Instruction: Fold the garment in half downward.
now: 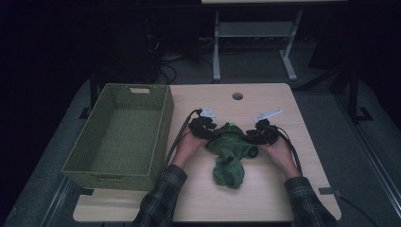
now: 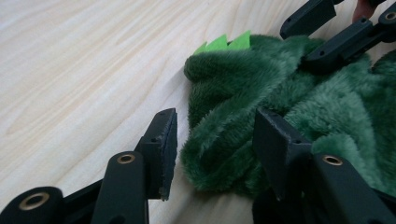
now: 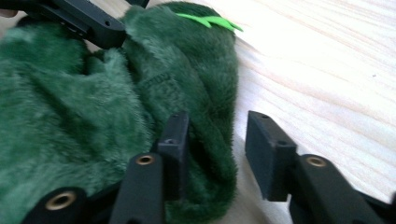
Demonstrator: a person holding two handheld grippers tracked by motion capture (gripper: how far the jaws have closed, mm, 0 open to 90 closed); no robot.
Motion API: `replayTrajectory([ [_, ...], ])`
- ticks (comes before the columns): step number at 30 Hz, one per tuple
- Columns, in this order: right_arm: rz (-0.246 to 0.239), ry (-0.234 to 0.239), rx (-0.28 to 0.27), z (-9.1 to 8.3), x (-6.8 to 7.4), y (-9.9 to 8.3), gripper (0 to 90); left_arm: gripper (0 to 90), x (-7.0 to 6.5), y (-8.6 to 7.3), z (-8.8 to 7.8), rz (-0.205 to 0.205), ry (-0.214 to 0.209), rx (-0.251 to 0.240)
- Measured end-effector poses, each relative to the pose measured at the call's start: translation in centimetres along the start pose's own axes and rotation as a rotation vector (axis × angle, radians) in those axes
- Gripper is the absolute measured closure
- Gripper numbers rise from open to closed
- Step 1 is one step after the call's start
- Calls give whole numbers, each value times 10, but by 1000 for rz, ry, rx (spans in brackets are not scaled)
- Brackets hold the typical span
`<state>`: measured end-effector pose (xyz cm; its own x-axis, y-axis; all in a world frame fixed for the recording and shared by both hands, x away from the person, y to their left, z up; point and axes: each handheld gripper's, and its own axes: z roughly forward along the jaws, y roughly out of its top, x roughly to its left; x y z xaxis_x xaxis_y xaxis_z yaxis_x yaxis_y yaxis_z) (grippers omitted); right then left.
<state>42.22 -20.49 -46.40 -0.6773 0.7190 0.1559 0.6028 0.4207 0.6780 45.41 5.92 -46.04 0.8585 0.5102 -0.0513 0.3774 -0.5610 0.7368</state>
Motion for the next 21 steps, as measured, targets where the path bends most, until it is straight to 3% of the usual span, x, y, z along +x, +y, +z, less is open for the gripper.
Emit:
replayTrajectory([
  [8,25,-56,-22,1,-9,0,801,540,5,4,8,-11,-9,17],
  [13,41,-39,-17,2,-8,-1,749,595,4,2,12,0,-17,50],
  [17,34,-32,-3,4,-5,-1,776,696,2,2,13,11,-23,73],
  [21,35,-43,5,6,-4,-1,852,834,1,3,11,26,3,91],
])
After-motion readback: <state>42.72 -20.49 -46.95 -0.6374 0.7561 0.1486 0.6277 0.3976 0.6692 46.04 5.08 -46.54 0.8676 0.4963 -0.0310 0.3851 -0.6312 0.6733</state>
